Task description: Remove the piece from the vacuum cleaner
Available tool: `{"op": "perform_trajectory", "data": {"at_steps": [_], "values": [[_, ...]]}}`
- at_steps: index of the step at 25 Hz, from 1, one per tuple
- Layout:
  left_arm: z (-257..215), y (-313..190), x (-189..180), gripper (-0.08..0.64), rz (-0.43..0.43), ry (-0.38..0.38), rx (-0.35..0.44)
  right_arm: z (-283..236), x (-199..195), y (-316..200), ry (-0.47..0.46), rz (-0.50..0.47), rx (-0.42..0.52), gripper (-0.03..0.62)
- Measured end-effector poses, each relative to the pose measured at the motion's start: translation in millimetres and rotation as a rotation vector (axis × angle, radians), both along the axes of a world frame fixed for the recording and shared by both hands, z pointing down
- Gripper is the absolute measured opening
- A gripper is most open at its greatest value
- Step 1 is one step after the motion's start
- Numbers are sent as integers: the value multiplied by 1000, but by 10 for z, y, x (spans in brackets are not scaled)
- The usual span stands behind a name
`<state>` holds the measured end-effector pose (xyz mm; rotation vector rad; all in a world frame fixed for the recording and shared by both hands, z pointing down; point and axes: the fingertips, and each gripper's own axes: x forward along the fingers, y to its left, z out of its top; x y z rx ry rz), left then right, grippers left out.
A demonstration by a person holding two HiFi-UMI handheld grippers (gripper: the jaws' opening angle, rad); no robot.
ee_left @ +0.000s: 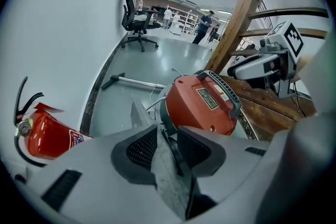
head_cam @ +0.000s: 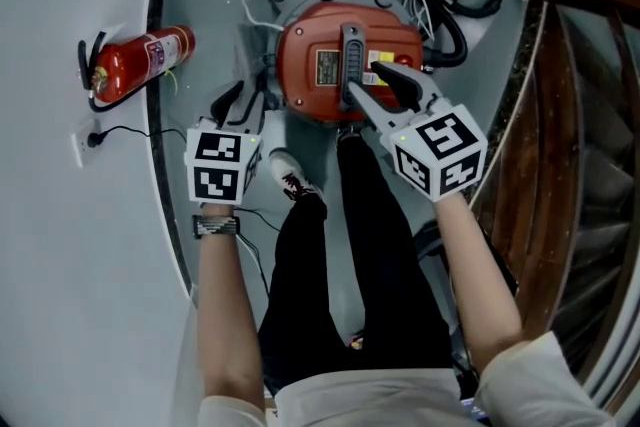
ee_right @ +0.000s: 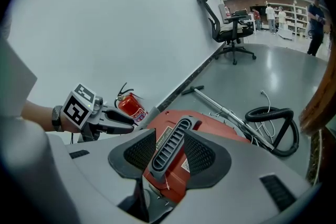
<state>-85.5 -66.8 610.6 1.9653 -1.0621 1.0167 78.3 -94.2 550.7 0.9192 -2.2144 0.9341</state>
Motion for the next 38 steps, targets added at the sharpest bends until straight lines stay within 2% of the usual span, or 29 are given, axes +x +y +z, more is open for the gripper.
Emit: {"op": "perform_trajectory", "data": {"at_steps": [5, 7, 10, 13, 22, 30, 38], "values": [[117, -6, -76, 109, -75, -34, -12, 72, -35, 46, -11, -6, -21, 167], [160, 18, -86, 109, -91, -29, -31, 97, -40, 65, -10, -6, -27, 167], [197, 22, -75, 153, -114, 3, -50, 139, -51, 84, -12, -2, -34, 167], [235, 8, -49, 183, -108, 6, -49, 178, -67, 92, -12, -1, -39, 169], [386, 2, -93, 181, -125, -46, -54, 195, -74, 80, 24, -7, -7, 170], [376, 27, -38, 112, -136, -68, -40, 198, -73, 78, 43, 10, 9, 170], [395, 37, -68, 38, -101, -119, -38, 199, -70, 87, 55, 4, 18, 170]]}}
